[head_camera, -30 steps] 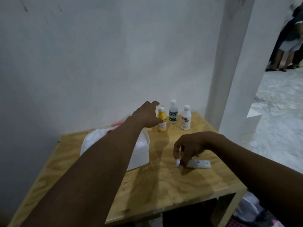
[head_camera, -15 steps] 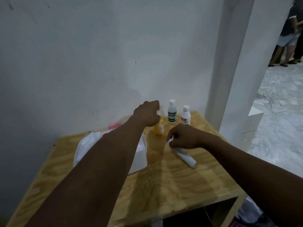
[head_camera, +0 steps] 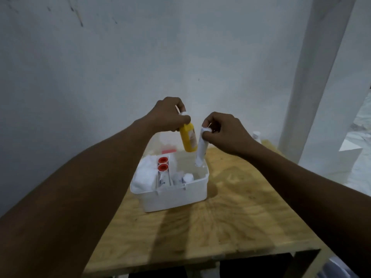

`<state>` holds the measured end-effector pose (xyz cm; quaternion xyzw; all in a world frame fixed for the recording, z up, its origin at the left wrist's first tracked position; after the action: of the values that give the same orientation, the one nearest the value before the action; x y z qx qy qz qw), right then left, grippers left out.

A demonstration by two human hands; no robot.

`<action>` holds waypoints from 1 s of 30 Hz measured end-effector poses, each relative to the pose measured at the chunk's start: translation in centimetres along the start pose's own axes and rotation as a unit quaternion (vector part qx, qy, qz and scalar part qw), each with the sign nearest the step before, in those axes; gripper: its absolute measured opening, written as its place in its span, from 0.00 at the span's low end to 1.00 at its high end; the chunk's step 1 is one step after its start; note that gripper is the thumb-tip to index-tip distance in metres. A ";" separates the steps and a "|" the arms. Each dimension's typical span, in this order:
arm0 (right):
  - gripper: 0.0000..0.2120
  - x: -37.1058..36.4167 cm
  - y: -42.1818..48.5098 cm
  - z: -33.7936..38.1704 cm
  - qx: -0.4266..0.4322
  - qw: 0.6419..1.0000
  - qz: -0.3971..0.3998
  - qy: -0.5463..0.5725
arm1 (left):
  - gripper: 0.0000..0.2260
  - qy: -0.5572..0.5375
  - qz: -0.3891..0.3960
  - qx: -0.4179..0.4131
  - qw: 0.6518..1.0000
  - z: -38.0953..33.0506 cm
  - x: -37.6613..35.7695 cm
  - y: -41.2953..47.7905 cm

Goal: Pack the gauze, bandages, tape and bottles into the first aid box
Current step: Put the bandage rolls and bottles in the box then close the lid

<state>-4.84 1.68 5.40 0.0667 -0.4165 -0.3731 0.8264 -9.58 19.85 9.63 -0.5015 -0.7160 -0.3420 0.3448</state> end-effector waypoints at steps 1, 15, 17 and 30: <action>0.05 -0.7 -0.1 0.2 0.005 1.000 0.017 -0.009 | 0.11 -0.004 0.013 0.007 1.000 0.5 0.0 -0.6; 0.09 -6.1 -3.0 -0.5 0.011 0.967 0.223 -0.119 | 0.11 0.096 0.219 0.044 0.970 4.1 -5.0 -3.3; 0.09 -6.0 -2.9 -0.4 0.009 0.966 0.232 -0.117 | 0.11 0.114 0.236 0.043 0.964 4.1 -5.2 -3.4; 0.14 -5.6 -3.1 -0.7 -0.003 0.962 0.254 -0.098 | 0.09 0.088 0.306 0.100 0.943 3.3 -6.0 -3.7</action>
<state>-8.21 3.11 0.09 -0.0805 -0.4973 -0.1566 0.8495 -12.10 18.75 2.33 -0.6269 -0.5258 -0.1894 0.5429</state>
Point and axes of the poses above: each hand's wrist, its own y-axis towards the middle knuckle, its own x-axis out of the back of the hand, z = x × y, the point moved 4 cm from there along y, towards the middle knuckle, and after that the axes turned 9 degrees about z, right-handed, at the moved point
